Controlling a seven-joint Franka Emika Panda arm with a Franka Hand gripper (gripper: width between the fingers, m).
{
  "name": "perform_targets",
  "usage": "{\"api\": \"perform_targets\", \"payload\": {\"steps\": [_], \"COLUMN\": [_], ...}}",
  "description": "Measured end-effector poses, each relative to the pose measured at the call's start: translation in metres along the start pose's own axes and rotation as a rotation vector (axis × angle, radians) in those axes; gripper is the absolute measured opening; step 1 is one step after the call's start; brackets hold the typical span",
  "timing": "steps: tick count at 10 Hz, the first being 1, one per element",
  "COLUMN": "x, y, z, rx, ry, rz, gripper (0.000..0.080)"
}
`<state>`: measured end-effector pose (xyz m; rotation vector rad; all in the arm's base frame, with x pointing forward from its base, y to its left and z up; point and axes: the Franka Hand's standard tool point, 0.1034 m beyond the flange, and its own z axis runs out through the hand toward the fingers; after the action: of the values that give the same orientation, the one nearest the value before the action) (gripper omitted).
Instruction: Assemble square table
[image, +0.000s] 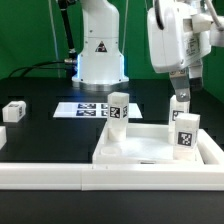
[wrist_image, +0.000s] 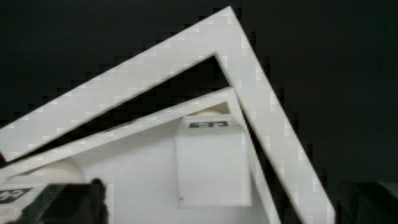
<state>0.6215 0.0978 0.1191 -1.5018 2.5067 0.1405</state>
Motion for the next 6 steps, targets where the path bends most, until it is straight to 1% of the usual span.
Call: {"api": "perform_targets", "payload": {"steps": [6], "x": [0.0002], "y": [0.0001], "z": [0.0003], "rx": [0.0], "ry": [0.0], "rz": [0.0], "gripper": [0.0649]}}
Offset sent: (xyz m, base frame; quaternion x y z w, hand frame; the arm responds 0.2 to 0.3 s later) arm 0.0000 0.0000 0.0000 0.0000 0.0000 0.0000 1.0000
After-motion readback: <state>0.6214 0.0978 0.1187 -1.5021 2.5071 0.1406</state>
